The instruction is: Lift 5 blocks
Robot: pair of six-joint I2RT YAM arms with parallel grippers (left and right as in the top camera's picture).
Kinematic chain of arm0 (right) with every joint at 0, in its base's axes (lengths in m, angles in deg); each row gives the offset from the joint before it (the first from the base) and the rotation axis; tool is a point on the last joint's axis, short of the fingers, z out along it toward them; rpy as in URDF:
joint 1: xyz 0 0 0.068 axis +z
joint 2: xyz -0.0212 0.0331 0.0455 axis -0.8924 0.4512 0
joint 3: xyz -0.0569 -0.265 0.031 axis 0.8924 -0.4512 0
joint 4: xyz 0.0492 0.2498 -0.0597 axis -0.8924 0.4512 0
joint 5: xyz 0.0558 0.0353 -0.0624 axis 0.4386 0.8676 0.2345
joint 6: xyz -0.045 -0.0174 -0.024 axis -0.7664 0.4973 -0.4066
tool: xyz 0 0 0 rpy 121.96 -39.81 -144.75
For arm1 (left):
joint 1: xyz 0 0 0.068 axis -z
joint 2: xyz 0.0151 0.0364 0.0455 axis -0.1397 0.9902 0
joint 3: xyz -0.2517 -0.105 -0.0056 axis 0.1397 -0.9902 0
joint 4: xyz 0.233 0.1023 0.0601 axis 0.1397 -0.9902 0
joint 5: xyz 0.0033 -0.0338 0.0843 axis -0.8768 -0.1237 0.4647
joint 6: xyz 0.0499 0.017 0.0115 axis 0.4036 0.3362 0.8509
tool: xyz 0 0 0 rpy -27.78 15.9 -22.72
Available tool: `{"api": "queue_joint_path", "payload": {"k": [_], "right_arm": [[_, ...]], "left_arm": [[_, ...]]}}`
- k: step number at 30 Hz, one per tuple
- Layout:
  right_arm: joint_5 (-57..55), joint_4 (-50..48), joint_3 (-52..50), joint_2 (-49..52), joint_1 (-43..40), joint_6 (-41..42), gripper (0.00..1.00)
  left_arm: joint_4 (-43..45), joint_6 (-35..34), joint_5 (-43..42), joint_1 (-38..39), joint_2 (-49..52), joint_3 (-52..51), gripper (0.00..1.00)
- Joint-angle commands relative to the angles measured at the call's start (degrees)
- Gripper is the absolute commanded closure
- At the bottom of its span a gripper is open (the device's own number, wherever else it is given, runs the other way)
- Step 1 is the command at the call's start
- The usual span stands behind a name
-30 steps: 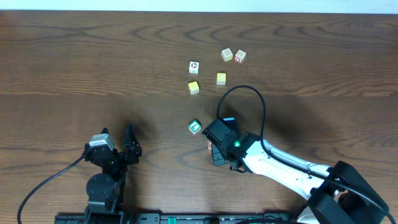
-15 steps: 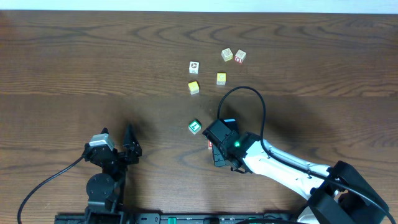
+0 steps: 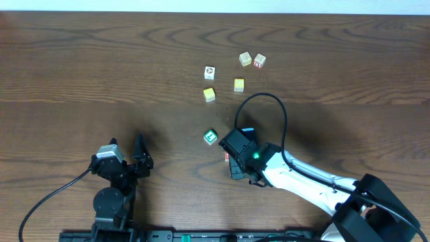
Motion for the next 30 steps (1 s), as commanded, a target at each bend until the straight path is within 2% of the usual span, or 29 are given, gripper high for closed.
{"api": "queue_joint_path", "payload": {"k": [1,22,30], "right_arm": [[-1.27,-0.15,-0.26,0.33,0.33,0.68,0.99],[-3.06,-0.81,-0.26,0.33,0.33,0.68,0.99],[3.61,1.2,-0.24,0.31,0.87,0.7,0.99]], "left_arm": [[-2.4,0.11,0.96,0.07,0.07,-1.01,0.28],[-2.4,0.11,0.96,0.07,0.07,-1.01,0.28],[-2.4,0.11,0.94,0.07,0.07,-1.01,0.28]]}}
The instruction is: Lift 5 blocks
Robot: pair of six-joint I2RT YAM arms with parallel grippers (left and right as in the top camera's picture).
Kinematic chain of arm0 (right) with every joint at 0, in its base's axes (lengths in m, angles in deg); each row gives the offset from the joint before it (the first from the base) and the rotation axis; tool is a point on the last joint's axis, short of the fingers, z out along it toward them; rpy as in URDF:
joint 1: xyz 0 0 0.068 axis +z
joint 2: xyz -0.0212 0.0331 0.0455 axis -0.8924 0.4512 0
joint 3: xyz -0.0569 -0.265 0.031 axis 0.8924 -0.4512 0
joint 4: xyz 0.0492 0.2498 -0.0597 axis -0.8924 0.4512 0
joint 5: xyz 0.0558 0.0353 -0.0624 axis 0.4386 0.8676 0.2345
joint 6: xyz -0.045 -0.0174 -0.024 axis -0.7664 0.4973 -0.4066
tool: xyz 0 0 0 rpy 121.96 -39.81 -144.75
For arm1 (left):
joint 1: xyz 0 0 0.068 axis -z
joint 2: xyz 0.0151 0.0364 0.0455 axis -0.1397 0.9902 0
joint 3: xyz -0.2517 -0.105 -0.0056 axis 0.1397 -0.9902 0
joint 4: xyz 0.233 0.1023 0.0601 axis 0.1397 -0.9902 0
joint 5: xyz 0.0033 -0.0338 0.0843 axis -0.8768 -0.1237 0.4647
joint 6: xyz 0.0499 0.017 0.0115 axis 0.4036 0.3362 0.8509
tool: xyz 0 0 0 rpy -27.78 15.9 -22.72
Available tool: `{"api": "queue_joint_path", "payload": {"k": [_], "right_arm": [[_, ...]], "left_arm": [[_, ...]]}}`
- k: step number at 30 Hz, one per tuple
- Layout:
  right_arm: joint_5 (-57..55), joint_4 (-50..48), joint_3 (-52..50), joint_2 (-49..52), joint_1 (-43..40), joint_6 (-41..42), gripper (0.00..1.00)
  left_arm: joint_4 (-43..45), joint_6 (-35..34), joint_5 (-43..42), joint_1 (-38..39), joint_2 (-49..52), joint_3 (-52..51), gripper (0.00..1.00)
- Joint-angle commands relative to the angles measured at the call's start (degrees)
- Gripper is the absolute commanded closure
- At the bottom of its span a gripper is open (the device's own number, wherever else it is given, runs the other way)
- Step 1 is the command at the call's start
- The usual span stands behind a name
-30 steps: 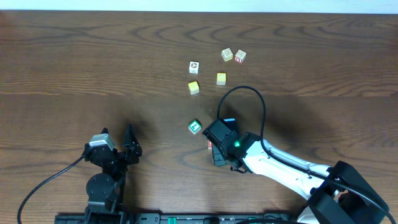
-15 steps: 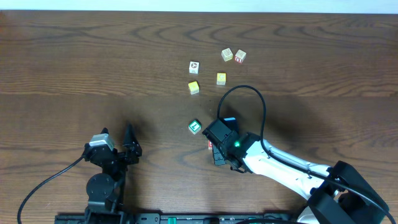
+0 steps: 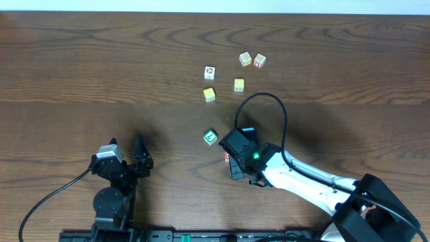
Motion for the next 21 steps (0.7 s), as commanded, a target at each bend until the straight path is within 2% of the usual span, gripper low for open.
{"api": "queue_joint_path", "payload": {"k": [1,6,12,15,21], "right_arm": [[4.17,1.25,-0.22,0.22,1.27,0.68,0.99],[5.42,4.07,0.0,-1.81,4.48,0.68,0.99],[5.86,4.07,1.64,-9.33,7.28,0.68,0.99],[4.09,4.26,3.13,-13.33,6.45,0.68,0.99],[-7.04,9.92,3.58,-17.97,0.72,0.66,0.99]], "left_arm": [[-2.4,0.11,0.96,0.07,0.04,-1.01,0.28],[-2.4,0.11,0.94,0.07,0.04,-1.01,0.28],[-2.4,0.11,0.96,0.07,0.04,-1.01,0.28],[-2.4,0.11,0.94,0.07,0.04,-1.01,0.28],[-2.4,0.11,0.96,0.07,0.04,-1.01,0.28]]}}
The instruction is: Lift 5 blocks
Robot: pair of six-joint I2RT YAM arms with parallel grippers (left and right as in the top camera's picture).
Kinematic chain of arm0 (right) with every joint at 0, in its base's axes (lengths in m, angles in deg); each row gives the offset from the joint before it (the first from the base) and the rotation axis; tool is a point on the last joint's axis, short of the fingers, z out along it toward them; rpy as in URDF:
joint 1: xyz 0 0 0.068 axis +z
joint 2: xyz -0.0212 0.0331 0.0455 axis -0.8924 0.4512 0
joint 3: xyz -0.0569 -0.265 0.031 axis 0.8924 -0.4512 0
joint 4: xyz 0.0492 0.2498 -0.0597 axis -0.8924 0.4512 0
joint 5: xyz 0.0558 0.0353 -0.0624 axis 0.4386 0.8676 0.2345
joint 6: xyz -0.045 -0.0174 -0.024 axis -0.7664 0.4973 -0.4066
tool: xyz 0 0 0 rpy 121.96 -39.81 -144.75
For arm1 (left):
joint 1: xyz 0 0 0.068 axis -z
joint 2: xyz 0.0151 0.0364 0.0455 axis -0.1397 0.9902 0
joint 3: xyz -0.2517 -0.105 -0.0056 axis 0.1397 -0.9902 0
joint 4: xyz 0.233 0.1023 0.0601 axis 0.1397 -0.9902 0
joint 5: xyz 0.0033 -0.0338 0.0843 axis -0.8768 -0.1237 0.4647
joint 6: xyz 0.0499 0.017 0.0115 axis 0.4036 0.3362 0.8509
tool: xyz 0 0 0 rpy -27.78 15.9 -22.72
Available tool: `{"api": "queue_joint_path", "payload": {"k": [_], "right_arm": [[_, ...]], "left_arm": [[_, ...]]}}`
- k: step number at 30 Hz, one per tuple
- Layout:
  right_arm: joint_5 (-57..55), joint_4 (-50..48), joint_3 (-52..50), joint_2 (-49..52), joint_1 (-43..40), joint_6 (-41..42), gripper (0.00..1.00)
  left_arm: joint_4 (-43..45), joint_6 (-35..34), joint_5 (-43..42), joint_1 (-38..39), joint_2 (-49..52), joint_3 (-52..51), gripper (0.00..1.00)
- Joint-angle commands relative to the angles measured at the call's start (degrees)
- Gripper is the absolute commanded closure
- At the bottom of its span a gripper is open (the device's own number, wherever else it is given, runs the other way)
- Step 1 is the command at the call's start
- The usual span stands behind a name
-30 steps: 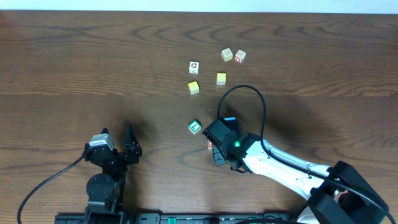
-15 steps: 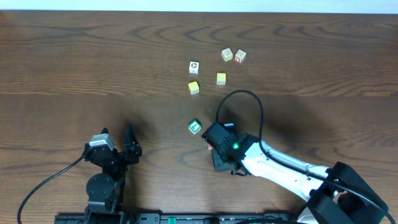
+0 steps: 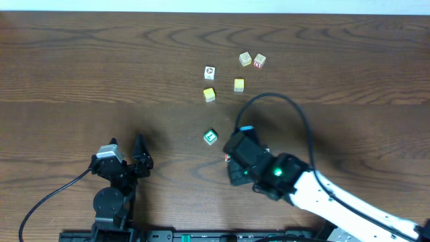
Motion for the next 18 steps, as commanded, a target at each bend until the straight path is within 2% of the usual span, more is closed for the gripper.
{"api": "queue_joint_path", "payload": {"k": [1,5,6,9,13,16,18], "right_arm": [[-9.09,3.52,0.59,-0.83,-4.55,0.37,0.99],[-5.64,2.12,0.59,-0.66,-9.66,-5.55,0.98],[-5.33,0.44,0.61,-0.61,-9.99,-6.47,0.93],[-3.52,-6.38,0.81,-0.17,-9.99,-10.56,0.66],[-0.33,-12.31,1.64,2.8,-10.03,-14.8,0.46],[2.23,-13.86,5.7,10.01,-10.03,-19.28,0.29],[3.72,-13.2,9.31,14.82,-10.03,-21.81,0.24]], "left_arm": [[-2.4,0.11,0.96,0.09,0.07,-1.01,0.28],[-2.4,0.11,0.96,0.07,0.07,-1.01,0.28],[-2.4,0.11,0.96,0.07,0.07,-1.01,0.28],[-2.4,0.11,0.94,0.07,0.07,-1.01,0.28],[-2.4,0.11,0.94,0.07,0.07,-1.01,0.28],[-2.4,0.11,0.96,0.07,0.07,-1.01,0.28],[-2.4,0.11,0.96,0.07,0.07,-1.01,0.28]]}}
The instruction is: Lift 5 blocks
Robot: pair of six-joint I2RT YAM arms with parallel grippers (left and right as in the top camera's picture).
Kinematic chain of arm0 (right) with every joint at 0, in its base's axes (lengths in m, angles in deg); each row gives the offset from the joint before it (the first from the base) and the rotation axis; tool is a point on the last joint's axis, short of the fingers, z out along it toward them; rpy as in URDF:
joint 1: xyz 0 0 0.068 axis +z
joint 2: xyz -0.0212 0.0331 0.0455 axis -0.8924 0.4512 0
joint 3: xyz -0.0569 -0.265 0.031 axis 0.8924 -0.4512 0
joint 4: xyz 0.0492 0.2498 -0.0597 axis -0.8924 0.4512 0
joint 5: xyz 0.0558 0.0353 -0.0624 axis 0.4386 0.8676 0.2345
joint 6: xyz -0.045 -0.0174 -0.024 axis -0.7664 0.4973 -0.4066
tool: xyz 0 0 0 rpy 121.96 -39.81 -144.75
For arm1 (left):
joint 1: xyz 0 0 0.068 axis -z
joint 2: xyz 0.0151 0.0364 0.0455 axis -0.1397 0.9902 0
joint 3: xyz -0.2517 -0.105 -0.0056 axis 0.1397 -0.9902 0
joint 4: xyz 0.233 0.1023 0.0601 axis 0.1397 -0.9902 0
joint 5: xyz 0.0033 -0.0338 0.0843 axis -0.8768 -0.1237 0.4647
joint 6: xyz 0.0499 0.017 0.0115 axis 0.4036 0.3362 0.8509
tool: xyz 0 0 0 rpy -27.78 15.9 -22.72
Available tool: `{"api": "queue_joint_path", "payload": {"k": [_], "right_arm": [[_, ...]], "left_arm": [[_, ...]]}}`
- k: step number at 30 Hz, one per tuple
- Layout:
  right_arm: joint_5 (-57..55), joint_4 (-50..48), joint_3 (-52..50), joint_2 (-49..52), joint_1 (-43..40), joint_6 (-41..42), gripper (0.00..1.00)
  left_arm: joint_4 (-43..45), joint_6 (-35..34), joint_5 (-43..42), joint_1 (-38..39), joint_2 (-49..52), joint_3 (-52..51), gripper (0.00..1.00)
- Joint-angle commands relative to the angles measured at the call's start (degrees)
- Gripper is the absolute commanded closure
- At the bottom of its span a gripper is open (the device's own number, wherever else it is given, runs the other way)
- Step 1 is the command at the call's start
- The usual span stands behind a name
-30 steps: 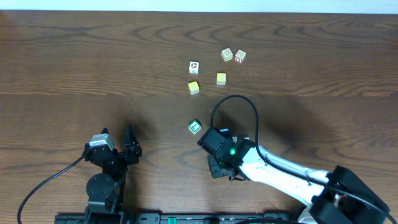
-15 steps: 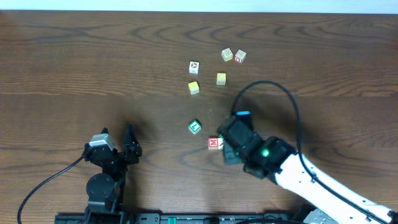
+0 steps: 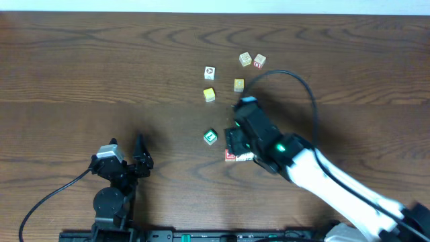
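A red block shows just below and left of my right arm, partly covered by it. My right gripper sits right above that block, beside a green block. Its fingers are hidden under the wrist, so neither their state nor any hold on the red block can be read. Farther back lie two yellow blocks and three pale blocks. My left gripper rests far to the left, fingers together, holding nothing.
The wooden table carries only the blocks. The right arm's black cable loops over the table behind the wrist. The left arm's base stands at the front edge.
My right arm has swung toward the back of the table, its wrist now beside the green block. The red block shows more fully near its former spot. The left arm has not moved.
At the two oldest moments my right gripper sat low over the red block, in front of the green one. Then the arm looked larger and blurred, still over that block. Now it stands farther back, the red block showing at its lower left edge.
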Motion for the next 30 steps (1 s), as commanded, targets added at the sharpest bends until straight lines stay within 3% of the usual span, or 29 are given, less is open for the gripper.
{"api": "queue_joint_path", "payload": {"k": [1,7,13,17,30], "right_arm": [[4.0,0.59,7.34,9.4,-0.22,-7.63,0.24],[4.48,3.61,19.58,22.8,-0.11,-11.89,0.36],[6.49,3.58,20.68,29.38,-0.04,-13.49,0.42],[6.43,4.5,20.68,32.15,0.92,-14.86,0.53],[5.97,4.85,21.18,32.11,4.04,-15.76,0.51]], "left_arm": [[-2.38,0.11,0.94,0.07,0.02,-1.01,0.28],[-2.36,0.11,0.94,0.09,0.02,-1.01,0.28],[-2.38,0.11,0.94,0.09,0.02,-1.01,0.28],[-2.38,0.11,0.96,0.07,0.02,-1.01,0.28],[-2.38,0.11,0.96,0.09,0.02,-1.01,0.28]]}}
